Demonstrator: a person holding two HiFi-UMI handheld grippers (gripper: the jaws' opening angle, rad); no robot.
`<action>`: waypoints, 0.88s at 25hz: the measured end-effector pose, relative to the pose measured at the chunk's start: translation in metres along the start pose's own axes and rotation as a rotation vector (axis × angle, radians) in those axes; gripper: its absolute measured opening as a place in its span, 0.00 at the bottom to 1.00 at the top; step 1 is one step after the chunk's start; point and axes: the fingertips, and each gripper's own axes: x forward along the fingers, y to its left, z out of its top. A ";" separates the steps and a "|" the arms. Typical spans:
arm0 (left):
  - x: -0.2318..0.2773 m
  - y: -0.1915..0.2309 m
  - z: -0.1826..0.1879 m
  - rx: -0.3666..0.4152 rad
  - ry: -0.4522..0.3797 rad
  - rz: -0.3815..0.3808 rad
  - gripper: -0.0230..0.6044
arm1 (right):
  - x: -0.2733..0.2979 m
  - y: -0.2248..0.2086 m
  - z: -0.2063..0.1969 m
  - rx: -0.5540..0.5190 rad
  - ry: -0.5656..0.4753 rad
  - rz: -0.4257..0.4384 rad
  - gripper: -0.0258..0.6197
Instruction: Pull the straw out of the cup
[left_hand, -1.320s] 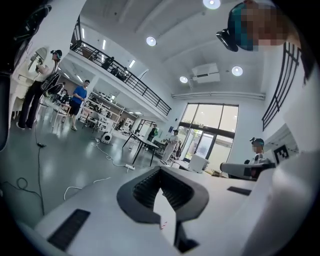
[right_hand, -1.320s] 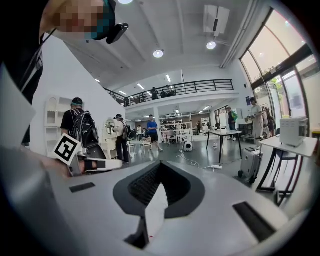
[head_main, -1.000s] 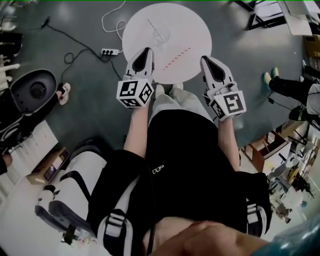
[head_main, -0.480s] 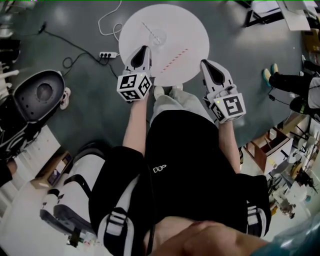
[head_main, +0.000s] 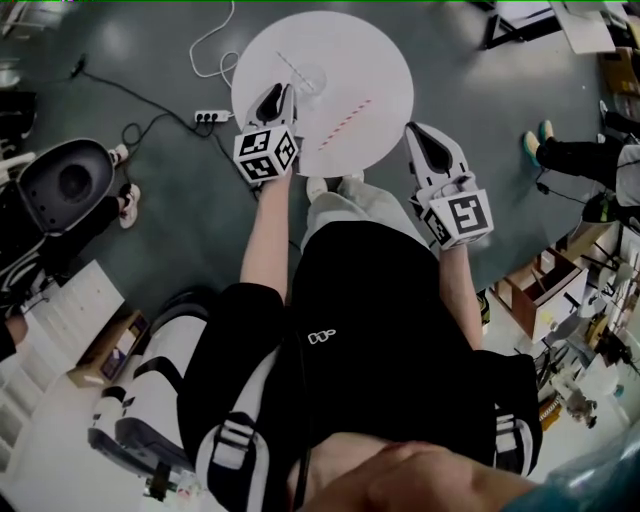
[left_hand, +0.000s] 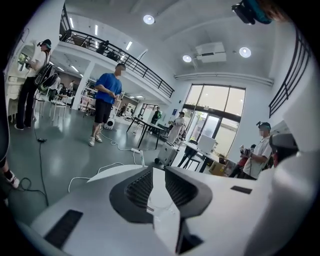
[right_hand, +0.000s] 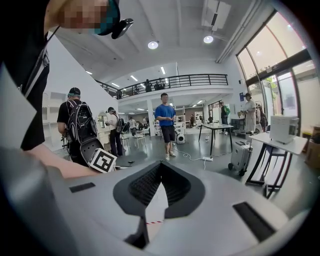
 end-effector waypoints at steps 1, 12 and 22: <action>0.004 0.003 -0.001 -0.002 0.004 0.002 0.14 | 0.000 -0.001 0.000 0.003 0.001 -0.003 0.06; 0.049 0.021 -0.007 0.040 0.059 0.036 0.14 | 0.005 -0.005 0.004 -0.005 0.007 0.002 0.06; 0.078 0.036 -0.025 0.009 0.126 0.035 0.14 | 0.003 -0.012 0.004 -0.014 0.018 -0.028 0.06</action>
